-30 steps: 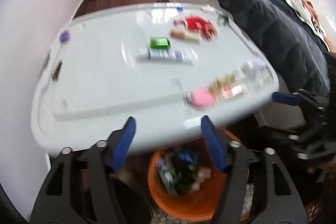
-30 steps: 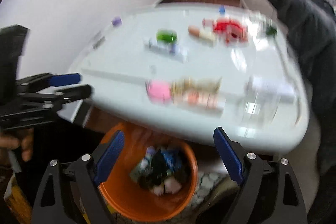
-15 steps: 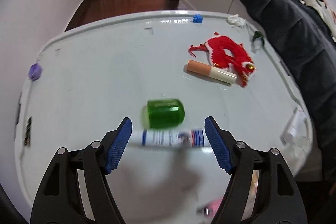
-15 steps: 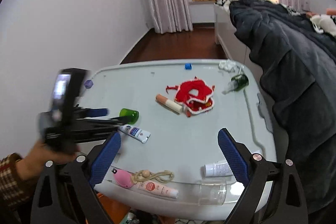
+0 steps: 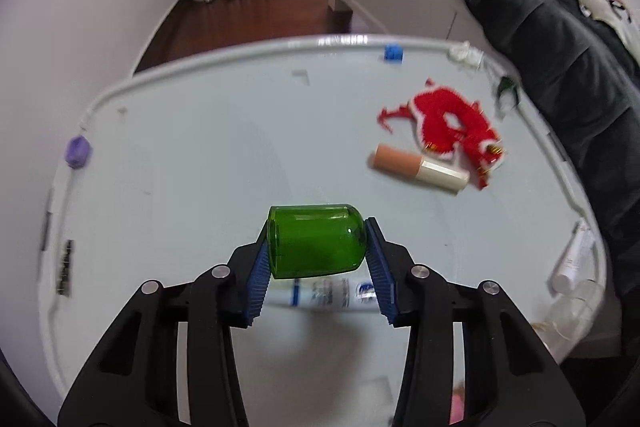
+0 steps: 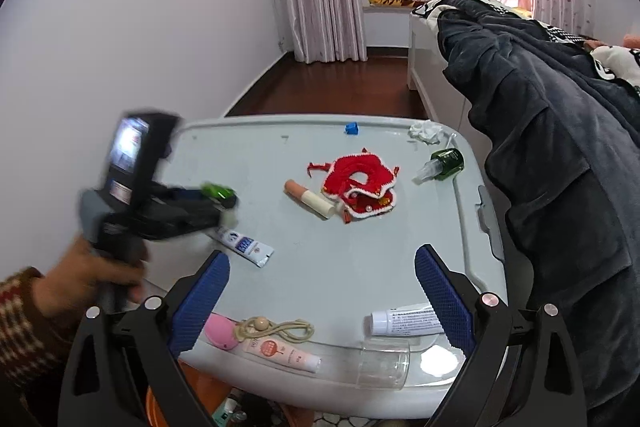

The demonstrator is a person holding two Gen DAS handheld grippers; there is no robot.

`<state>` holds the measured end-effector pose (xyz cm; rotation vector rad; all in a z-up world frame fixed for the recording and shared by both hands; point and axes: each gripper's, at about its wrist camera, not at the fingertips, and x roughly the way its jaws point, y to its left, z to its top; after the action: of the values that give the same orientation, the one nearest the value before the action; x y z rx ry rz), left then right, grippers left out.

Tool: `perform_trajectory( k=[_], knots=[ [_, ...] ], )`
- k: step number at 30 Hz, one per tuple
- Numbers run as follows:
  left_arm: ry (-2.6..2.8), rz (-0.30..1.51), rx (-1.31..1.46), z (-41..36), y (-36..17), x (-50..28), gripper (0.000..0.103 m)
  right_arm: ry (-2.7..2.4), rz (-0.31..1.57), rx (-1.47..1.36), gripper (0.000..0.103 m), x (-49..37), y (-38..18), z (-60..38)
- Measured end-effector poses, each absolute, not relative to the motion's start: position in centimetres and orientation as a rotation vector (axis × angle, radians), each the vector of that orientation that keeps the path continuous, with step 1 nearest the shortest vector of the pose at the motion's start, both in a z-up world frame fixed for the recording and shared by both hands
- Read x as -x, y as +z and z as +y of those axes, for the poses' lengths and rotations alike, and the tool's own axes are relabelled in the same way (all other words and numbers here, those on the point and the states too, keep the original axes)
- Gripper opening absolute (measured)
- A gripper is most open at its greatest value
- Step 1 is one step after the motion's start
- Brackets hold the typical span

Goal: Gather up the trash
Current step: 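Grasp the white tube with the right tool while the left tool holds the green cap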

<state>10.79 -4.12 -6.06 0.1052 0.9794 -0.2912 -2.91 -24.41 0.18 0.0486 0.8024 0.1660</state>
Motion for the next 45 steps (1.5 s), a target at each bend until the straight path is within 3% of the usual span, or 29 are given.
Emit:
perform_trajectory(
  k=[7,14,21,23,25,27,29,45],
  knots=[
    [-0.299,0.903,-0.100,-0.6,-2.4,-5.6,0.043,0.309,0.945,0.077,0.092,-0.1,-3.6,-19.4],
    [-0.337,0.909,-0.053,1.0,-3.2,-3.9,0.043,0.449,1.018,0.365,0.092,-4.6,-9.2,-11.8],
    [-0.363,0.919,-0.028,2.3,-3.4,-3.3,0.043,0.445,1.056,0.346,0.087,-7.7,-11.7,-9.8],
    [-0.371,0.916,-0.019,2.4,-3.3,-3.2,0.043,0.446,1.079,0.278,0.082,-8.5,-12.0,-10.3],
    [-0.375,0.912,-0.018,2.5,-3.2,-3.0,0.043,0.448,1.107,0.196,0.067,-9.0,-12.1,-10.9],
    [-0.385,0.916,-0.008,2.6,-3.2,-3.0,0.043,0.425,1.124,0.186,0.049,-9.0,-11.9,-10.9],
    [-0.386,0.916,0.002,2.6,-3.2,-3.0,0.043,0.401,1.148,0.149,0.023,-9.2,-11.3,-11.5],
    [-0.404,0.940,0.059,2.6,-3.4,-3.6,0.043,0.466,1.141,-0.092,0.022,-7.0,-8.1,-14.7]
  ],
)
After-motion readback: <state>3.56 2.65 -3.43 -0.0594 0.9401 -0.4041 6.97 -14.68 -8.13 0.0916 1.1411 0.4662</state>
